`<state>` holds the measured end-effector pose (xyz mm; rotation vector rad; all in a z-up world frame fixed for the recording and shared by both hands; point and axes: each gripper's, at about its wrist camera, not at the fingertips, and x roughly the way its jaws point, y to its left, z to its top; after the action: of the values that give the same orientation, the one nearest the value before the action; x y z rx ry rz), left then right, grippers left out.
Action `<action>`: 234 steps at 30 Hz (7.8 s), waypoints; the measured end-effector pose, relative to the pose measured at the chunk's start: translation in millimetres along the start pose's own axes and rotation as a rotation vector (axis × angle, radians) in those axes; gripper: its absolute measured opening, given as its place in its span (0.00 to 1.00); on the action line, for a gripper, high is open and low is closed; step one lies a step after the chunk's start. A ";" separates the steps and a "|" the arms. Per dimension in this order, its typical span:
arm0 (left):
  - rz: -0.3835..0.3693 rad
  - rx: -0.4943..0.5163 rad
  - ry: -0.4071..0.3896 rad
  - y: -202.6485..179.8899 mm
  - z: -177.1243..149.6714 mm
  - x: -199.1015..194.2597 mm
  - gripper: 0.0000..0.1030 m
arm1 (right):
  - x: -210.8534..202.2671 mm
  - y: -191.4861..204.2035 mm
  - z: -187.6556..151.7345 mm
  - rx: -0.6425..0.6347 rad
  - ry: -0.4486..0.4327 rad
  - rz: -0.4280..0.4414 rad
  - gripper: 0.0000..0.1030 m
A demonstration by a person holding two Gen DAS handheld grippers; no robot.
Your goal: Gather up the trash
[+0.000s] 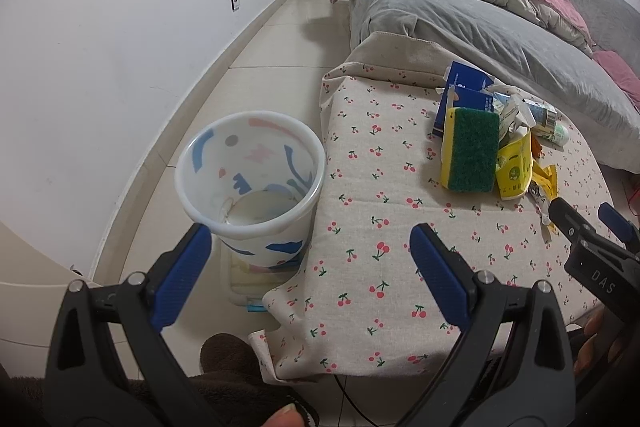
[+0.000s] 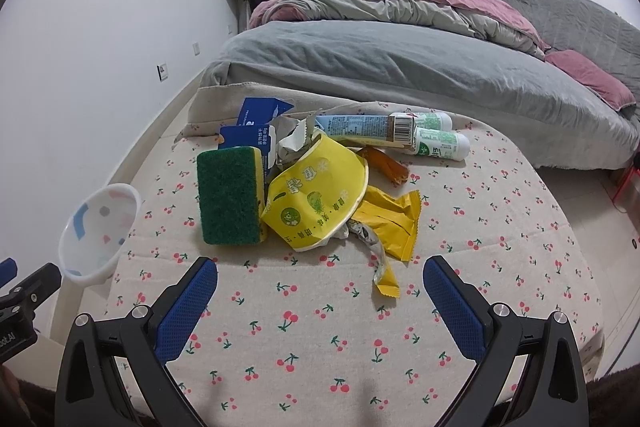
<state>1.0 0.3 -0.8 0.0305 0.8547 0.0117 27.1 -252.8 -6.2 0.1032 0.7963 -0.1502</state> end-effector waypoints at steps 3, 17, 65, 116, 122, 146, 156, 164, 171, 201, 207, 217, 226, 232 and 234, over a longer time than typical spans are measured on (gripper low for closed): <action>-0.005 -0.004 -0.001 1.1 0.5 0.4 0.96 | 0.2 0.3 -0.1 0.000 0.000 0.000 1.00; -0.006 -0.006 -0.001 1.6 0.6 0.0 0.96 | -0.8 1.1 0.1 0.000 0.001 0.000 1.00; -0.010 -0.010 0.000 2.2 0.6 -0.6 0.96 | -0.7 1.8 -1.1 0.002 0.005 0.007 1.00; -0.417 -0.015 0.271 -114.3 87.5 122.8 0.72 | 125.1 -146.1 129.1 0.201 0.347 0.125 1.00; -0.456 -0.029 0.254 -105.1 90.4 111.8 0.55 | 153.1 -154.7 129.4 0.305 0.388 0.239 0.97; -0.480 -0.034 0.301 -101.3 81.0 124.1 0.72 | 172.6 -165.4 126.2 0.492 0.395 0.389 0.14; -0.512 0.025 0.310 -114.2 74.9 125.7 0.48 | 139.3 -142.3 140.1 0.163 0.293 0.202 0.73; -0.503 0.053 0.252 -95.9 82.9 103.5 0.29 | 147.4 -95.7 143.0 -0.162 0.249 0.118 0.77; -0.515 0.002 0.220 -68.5 89.7 94.8 0.29 | 173.2 -74.5 138.0 -0.324 0.285 0.087 0.79; -0.492 -0.188 0.144 18.0 95.0 78.8 0.29 | 82.9 -77.5 141.3 -0.292 0.185 0.144 0.56; -0.475 -0.242 0.125 44.6 92.5 76.9 0.29 | 53.8 -67.7 155.9 -0.245 0.101 0.164 0.55; -0.402 -0.302 0.107 88.8 82.0 82.4 0.29 | 17.1 -52.6 173.8 -0.221 -0.025 0.218 0.55; -0.327 -0.322 0.111 119.7 71.5 98.6 0.29 | 1.7 0.2 173.5 -0.266 -0.045 0.353 0.55; -0.294 -0.336 0.149 129.5 64.8 122.9 0.29 | 11.3 58.7 157.3 -0.351 0.002 0.434 0.55; -0.296 -0.338 0.165 130.6 63.3 130.8 0.30 | 14.7 79.2 149.5 -0.386 0.020 0.452 0.55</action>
<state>134.9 132.4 -53.8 -0.4195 1.0056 -0.1208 156.1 -198.4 90.0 -0.0823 0.7903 0.4319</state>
